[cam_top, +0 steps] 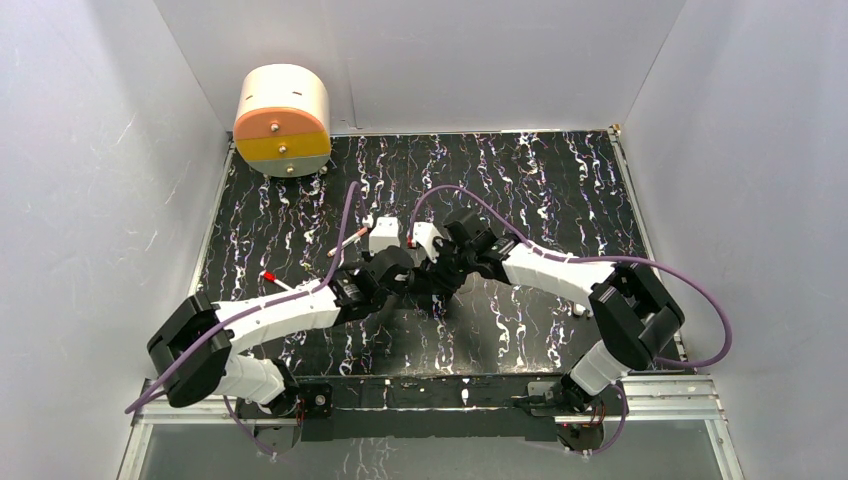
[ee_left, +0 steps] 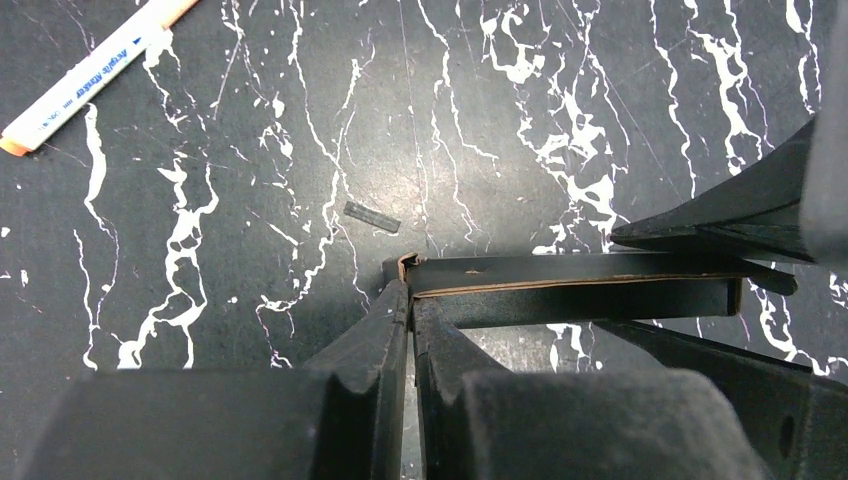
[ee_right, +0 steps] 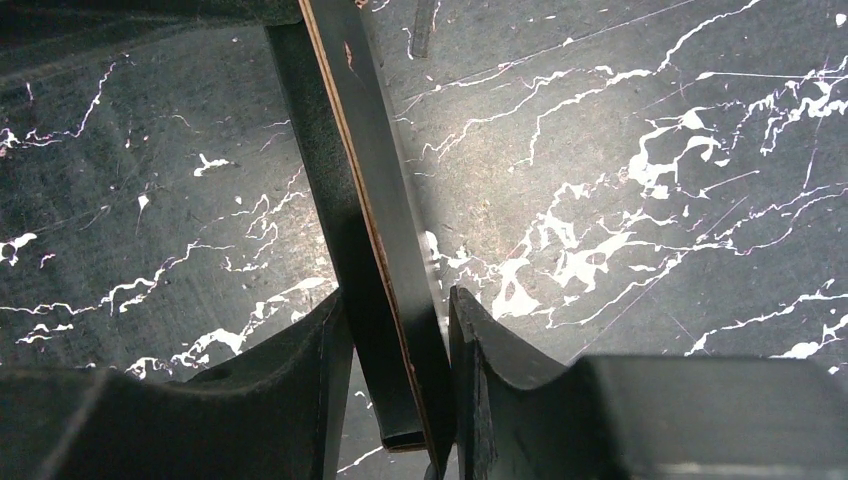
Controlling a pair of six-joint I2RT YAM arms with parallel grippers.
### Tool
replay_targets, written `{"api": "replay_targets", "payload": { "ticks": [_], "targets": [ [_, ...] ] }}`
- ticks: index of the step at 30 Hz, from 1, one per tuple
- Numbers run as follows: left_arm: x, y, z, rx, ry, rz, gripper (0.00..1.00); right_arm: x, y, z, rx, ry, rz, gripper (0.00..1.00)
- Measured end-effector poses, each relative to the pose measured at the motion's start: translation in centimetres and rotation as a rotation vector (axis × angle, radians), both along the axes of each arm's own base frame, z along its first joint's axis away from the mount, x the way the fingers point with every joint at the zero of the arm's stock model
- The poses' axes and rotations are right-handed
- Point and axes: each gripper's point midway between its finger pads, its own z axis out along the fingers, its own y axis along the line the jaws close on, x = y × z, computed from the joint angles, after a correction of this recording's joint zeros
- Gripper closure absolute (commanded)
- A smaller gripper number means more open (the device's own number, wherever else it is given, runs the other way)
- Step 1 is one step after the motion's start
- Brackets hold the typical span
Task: Fold the paper box
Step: Close the paper box at the center of the board.
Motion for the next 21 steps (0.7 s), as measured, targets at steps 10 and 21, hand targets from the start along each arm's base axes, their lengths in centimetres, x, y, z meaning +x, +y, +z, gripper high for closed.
{"api": "replay_targets", "payload": {
  "ticks": [10, 21],
  "targets": [
    [0.16, 0.83, -0.20, 0.000, -0.099, 0.039, 0.97, -0.05, 0.14, 0.11, 0.016, -0.032, -0.005, 0.61],
    [-0.32, 0.88, -0.20, -0.002, -0.117, 0.048, 0.67, -0.10, 0.07, 0.05, 0.014, -0.027, -0.012, 0.62]
  ]
}}
